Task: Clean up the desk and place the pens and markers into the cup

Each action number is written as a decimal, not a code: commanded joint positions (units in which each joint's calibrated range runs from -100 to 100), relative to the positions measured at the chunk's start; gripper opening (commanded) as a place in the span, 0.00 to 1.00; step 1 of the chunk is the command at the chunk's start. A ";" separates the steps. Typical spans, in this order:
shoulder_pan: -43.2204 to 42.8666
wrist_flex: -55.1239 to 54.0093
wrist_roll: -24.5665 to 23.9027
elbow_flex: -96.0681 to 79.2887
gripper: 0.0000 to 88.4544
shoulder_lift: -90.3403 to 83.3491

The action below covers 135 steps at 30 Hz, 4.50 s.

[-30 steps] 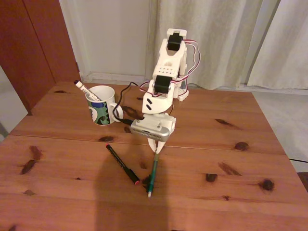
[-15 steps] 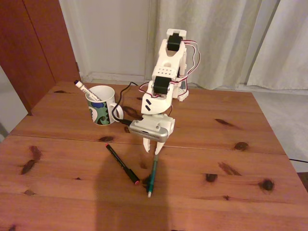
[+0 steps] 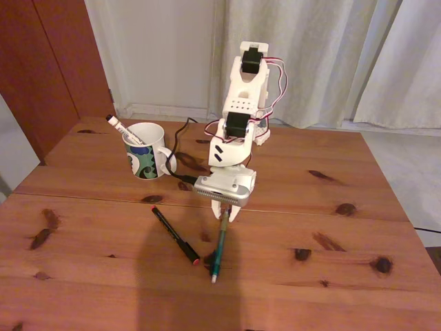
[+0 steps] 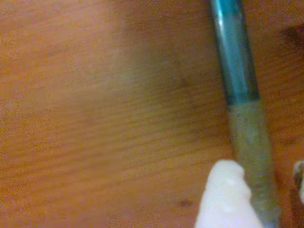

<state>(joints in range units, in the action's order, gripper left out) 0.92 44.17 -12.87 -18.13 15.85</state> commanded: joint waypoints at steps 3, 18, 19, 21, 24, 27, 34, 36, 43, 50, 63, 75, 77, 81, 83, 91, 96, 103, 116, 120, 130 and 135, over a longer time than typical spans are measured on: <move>-0.64 -1.12 0.51 -0.89 0.13 -0.58; -0.23 -1.55 0.35 3.52 0.13 2.89; -0.07 -1.55 0.40 3.88 0.13 3.23; 0.01 -1.55 0.61 4.06 0.13 3.56; 0.01 -1.55 0.72 4.06 0.12 3.64; 0.01 -1.55 0.72 4.06 0.03 3.64; 0.17 -1.55 0.61 3.97 0.01 2.81; 1.38 -1.55 0.45 4.06 0.01 1.74; 4.27 -1.55 0.61 0.55 0.01 -13.32; 5.32 -1.55 0.72 -9.19 0.01 -29.13; 16.17 -9.89 -1.17 -26.59 0.01 -53.54; 26.79 -39.74 -3.26 -48.96 0.01 -63.47; 28.56 -40.43 -3.26 -49.95 0.01 -64.38; 31.93 -40.52 -3.26 -50.22 0.01 -65.29; 33.38 -40.52 -3.26 -50.04 0.01 -65.29; 38.45 -40.52 -2.90 -50.22 0.01 -64.71; 40.70 -40.34 -2.90 -50.31 0.01 -64.54; 42.95 -40.34 -1.90 -53.01 0.01 -64.38; 42.87 -40.43 0.30 -47.96 0.01 -56.02; 42.87 -40.43 0.30 -45.71 0.01 -53.04; 42.71 -40.43 1.45 -45.98 0.03 -52.38; 42.47 -39.74 3.18 -46.79 0.13 -52.46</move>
<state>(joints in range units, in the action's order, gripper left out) 43.75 5.35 -10.57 -67.47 -35.85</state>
